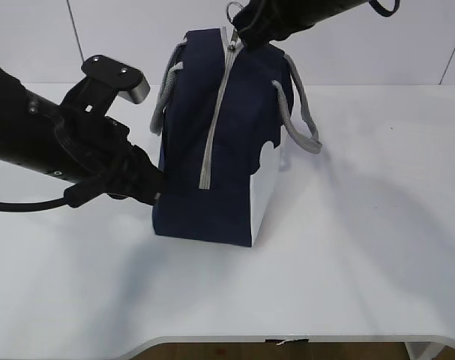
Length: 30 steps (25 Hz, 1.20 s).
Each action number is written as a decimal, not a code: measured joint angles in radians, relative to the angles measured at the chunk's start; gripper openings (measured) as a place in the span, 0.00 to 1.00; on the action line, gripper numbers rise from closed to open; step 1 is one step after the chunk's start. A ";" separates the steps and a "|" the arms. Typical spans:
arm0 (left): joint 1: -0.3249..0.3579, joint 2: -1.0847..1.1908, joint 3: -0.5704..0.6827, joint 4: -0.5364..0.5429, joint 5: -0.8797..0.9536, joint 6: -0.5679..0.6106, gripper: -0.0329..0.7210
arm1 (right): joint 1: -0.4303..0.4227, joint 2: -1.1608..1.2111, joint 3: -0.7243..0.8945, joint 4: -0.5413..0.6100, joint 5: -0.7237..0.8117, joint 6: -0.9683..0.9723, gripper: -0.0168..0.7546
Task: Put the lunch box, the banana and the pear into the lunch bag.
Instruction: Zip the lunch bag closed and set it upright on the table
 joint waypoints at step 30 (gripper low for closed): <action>0.000 -0.120 0.015 -0.055 0.047 -0.011 0.56 | 0.005 0.078 -0.037 0.135 0.131 0.004 0.03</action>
